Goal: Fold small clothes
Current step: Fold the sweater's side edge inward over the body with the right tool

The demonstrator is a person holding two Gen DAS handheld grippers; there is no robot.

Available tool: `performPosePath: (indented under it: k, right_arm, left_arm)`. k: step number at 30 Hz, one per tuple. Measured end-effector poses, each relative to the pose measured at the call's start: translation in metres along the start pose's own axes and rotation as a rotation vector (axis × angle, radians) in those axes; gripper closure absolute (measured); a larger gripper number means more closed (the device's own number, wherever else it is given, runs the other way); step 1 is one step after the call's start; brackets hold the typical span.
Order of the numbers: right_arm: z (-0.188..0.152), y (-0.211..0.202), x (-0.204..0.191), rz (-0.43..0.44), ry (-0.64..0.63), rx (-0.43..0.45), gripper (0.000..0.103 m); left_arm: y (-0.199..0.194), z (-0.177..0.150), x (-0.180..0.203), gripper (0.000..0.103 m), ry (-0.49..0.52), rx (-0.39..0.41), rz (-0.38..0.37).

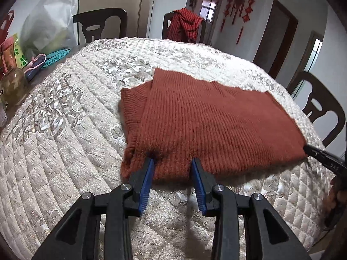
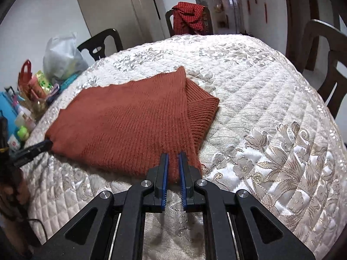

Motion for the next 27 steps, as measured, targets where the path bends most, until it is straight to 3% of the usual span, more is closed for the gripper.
performPosePath:
  k: [4, 27]
  right_arm:
    - [-0.0022, -0.0004, -0.0044, -0.044, -0.037, 0.002, 0.093]
    - [-0.0031, -0.0034, -0.0025, -0.039, -0.039, 0.005, 0.092]
  left_arm:
    - [0.0009, -0.0007, 0.0024, 0.065, 0.021, -0.005, 0.024]
    - [-0.0048, 0.0048, 0.0074, 0.063, 0.059, 0.011, 0.061]
Point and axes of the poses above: each gripper's, at about its wrist camera, not at the fingertips, and y roughly the way its jaws point, x to its right, z to its top, the point moved 6 cm from there along y, roughly the way its jaws point, and after that the axes turned 5 degrees about y, right-handed, at the moved point
